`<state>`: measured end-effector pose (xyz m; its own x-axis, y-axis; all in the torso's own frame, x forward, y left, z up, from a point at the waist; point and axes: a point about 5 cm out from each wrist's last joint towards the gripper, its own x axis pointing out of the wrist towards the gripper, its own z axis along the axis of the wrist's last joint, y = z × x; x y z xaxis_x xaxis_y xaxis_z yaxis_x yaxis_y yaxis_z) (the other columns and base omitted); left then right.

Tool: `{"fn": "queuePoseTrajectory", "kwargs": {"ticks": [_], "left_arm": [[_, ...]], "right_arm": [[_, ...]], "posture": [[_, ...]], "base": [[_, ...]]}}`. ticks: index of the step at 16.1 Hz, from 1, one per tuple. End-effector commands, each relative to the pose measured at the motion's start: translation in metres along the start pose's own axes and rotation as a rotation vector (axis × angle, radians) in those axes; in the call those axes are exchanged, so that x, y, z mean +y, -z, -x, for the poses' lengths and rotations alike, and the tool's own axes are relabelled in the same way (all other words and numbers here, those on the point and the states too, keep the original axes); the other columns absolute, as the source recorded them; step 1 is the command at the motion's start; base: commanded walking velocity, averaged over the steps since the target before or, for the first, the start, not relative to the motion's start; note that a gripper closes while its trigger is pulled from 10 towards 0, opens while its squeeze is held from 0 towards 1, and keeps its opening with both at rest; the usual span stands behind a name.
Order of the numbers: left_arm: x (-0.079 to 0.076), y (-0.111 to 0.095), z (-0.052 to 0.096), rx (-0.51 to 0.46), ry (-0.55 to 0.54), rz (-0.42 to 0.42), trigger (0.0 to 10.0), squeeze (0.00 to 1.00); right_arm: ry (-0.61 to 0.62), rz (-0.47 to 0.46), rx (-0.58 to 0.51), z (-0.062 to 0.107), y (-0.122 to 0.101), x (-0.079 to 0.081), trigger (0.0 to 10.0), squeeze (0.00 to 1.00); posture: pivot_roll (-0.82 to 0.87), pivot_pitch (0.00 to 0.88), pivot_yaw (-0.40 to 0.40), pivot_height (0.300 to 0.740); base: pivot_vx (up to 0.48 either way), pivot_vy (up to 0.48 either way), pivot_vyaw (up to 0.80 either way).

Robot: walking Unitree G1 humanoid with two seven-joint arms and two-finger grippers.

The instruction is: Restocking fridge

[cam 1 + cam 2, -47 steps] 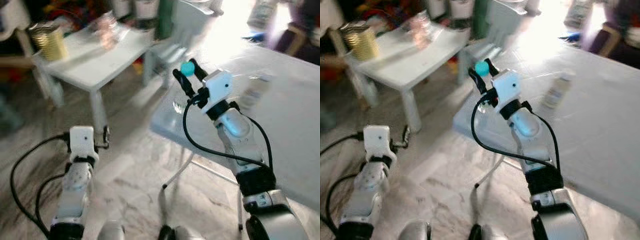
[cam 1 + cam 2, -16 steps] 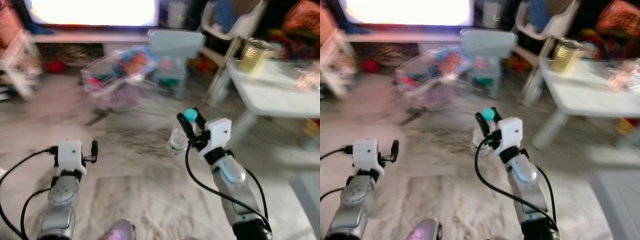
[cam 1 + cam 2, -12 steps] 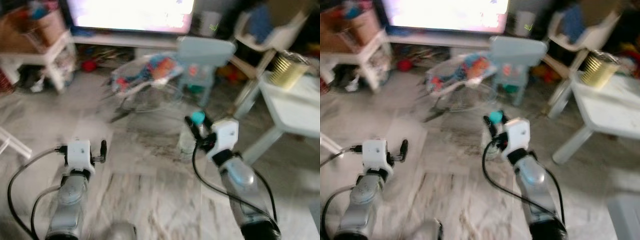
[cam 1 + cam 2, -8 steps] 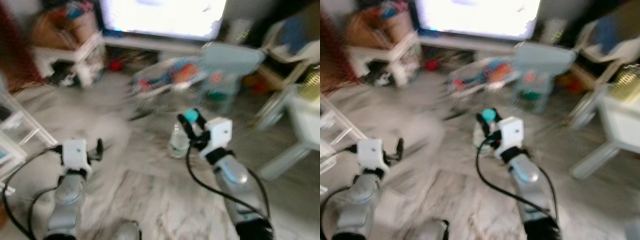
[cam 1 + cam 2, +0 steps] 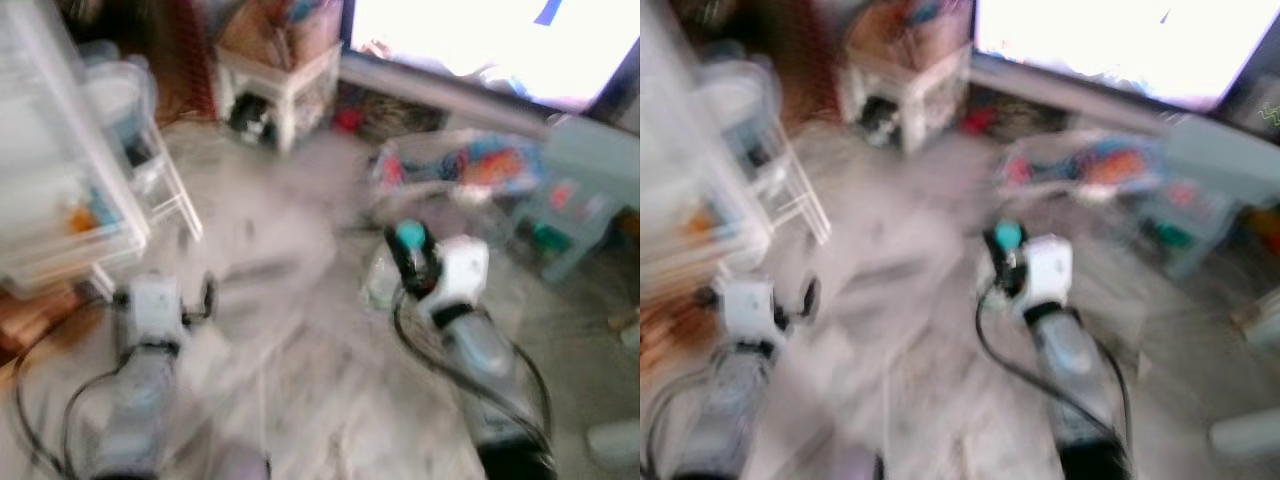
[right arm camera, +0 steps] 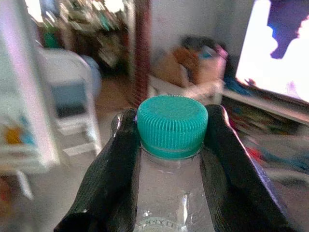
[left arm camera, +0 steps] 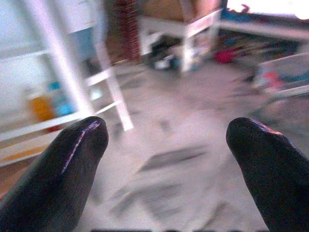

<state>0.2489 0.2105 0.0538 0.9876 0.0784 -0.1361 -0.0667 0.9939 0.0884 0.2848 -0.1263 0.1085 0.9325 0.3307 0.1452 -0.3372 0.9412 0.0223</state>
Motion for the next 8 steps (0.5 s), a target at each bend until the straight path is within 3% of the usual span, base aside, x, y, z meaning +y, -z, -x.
{"fn": "queuePoseTrajectory", "kwargs": {"ticks": [1, 8], "left_arm": [[-0.006, -0.006, -0.005, -0.017, 0.020, 0.005, 10.0, 0.00], [0.004, -0.009, -0.012, -0.015, -0.021, -0.035, 10.0, 0.00]], "right_arm": [[0.009, 0.013, -0.017, -0.001, -0.004, -0.004, 10.0, 0.00], [-0.065, 0.027, -0.035, -0.007, -0.007, 0.013, 10.0, 0.00]], "posture": [[0.10, 0.025, -0.047, 0.740], [0.11, 0.050, -0.036, 0.740]], "base": [[0.000, 0.000, 0.80], [0.000, 0.000, 0.80]]}}
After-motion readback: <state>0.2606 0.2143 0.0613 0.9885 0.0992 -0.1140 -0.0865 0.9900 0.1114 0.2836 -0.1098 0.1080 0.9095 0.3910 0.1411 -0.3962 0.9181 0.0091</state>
